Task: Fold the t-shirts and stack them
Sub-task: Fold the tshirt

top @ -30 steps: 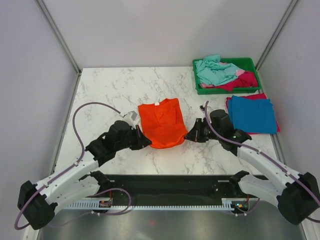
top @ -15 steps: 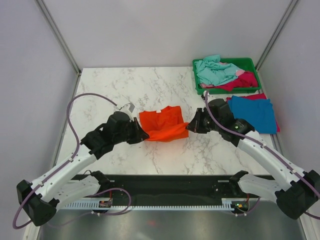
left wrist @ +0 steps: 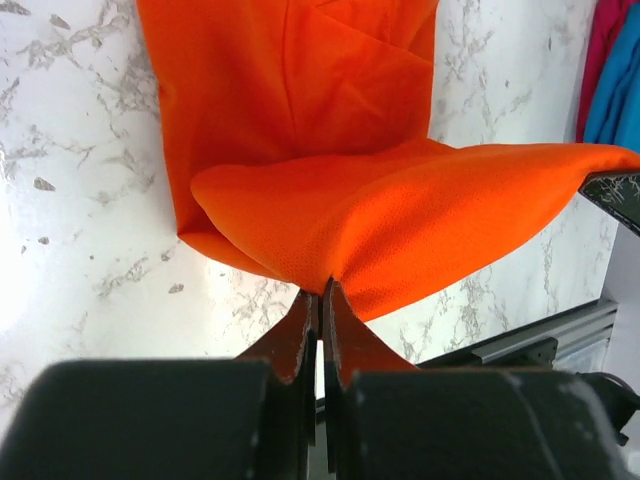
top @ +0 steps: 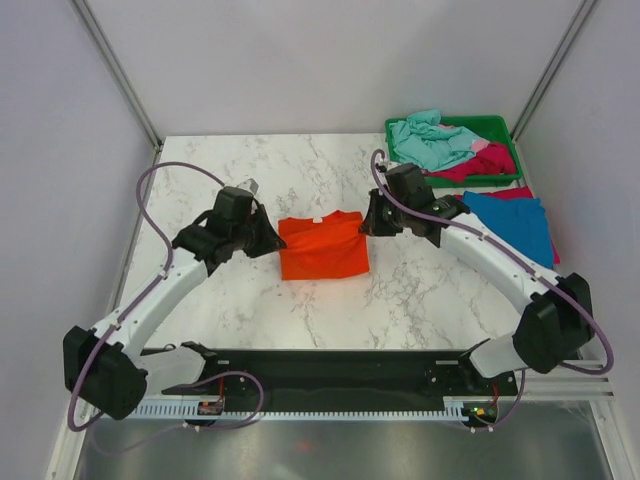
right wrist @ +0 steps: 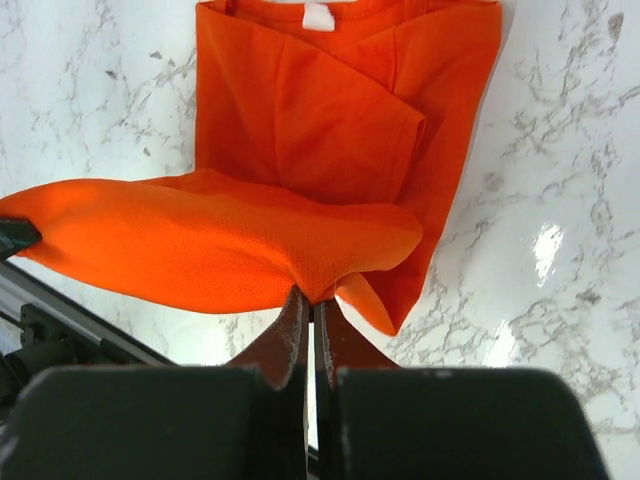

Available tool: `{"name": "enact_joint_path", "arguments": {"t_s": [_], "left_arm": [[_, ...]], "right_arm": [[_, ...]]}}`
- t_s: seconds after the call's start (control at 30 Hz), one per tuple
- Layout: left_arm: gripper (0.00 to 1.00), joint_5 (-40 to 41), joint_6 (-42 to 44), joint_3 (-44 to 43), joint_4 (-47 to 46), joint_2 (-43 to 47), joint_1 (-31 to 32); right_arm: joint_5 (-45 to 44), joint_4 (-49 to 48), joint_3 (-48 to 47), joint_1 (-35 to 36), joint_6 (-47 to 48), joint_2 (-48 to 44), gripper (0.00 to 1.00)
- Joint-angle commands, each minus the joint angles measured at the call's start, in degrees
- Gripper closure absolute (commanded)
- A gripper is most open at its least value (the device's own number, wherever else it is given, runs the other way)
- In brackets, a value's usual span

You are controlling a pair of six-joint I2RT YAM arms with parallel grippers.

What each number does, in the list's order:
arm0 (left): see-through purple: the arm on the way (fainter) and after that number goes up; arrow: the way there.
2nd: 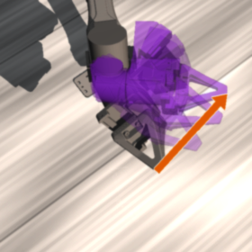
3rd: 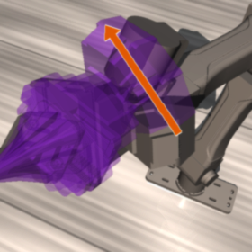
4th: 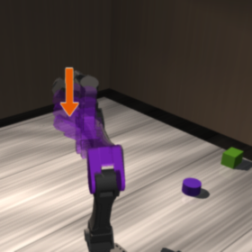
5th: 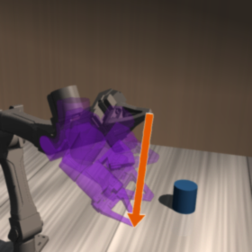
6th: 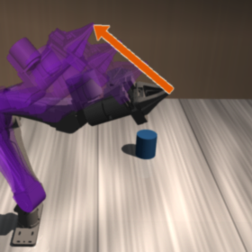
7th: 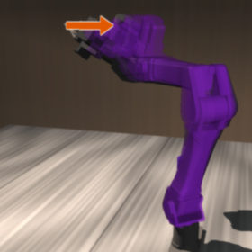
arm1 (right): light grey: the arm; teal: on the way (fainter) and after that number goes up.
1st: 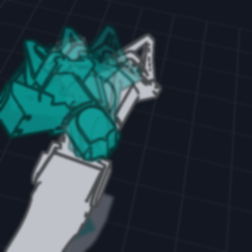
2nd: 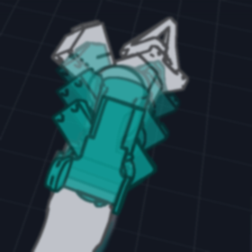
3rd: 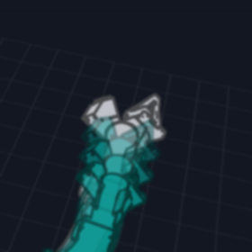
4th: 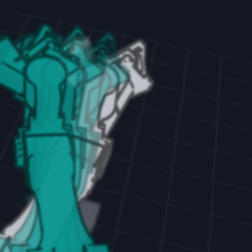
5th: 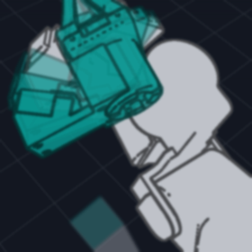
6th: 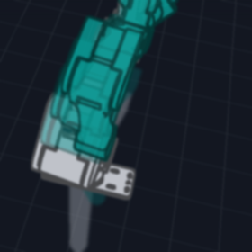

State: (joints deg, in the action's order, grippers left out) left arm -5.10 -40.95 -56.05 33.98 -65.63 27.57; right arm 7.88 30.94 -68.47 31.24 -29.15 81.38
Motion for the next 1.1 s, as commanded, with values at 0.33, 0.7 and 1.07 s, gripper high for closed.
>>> {"name": "enact_joint_path", "arguments": {"t_s": [0.33,0.7,1.07], "left_arm": [[0.98,-6.5,9.0,-17.9,-5.0,-30.1,-10.3],[0.97,-10.5,11.3,-31.5,-5.4,-52.1,-16.8],[0.16,-13.9,11.4,-38.0,-3.0,-50.3,-17.6]], "right_arm": [[2.9,-4.6,-18.8,-7.7,5.0,26.1,1.00],[10.0,-6.0,-35.1,-10.3,5.0,46.9,0.83],[10.6,-4.9,-36.6,-12.2,5.2,41.8,0.02]]}}
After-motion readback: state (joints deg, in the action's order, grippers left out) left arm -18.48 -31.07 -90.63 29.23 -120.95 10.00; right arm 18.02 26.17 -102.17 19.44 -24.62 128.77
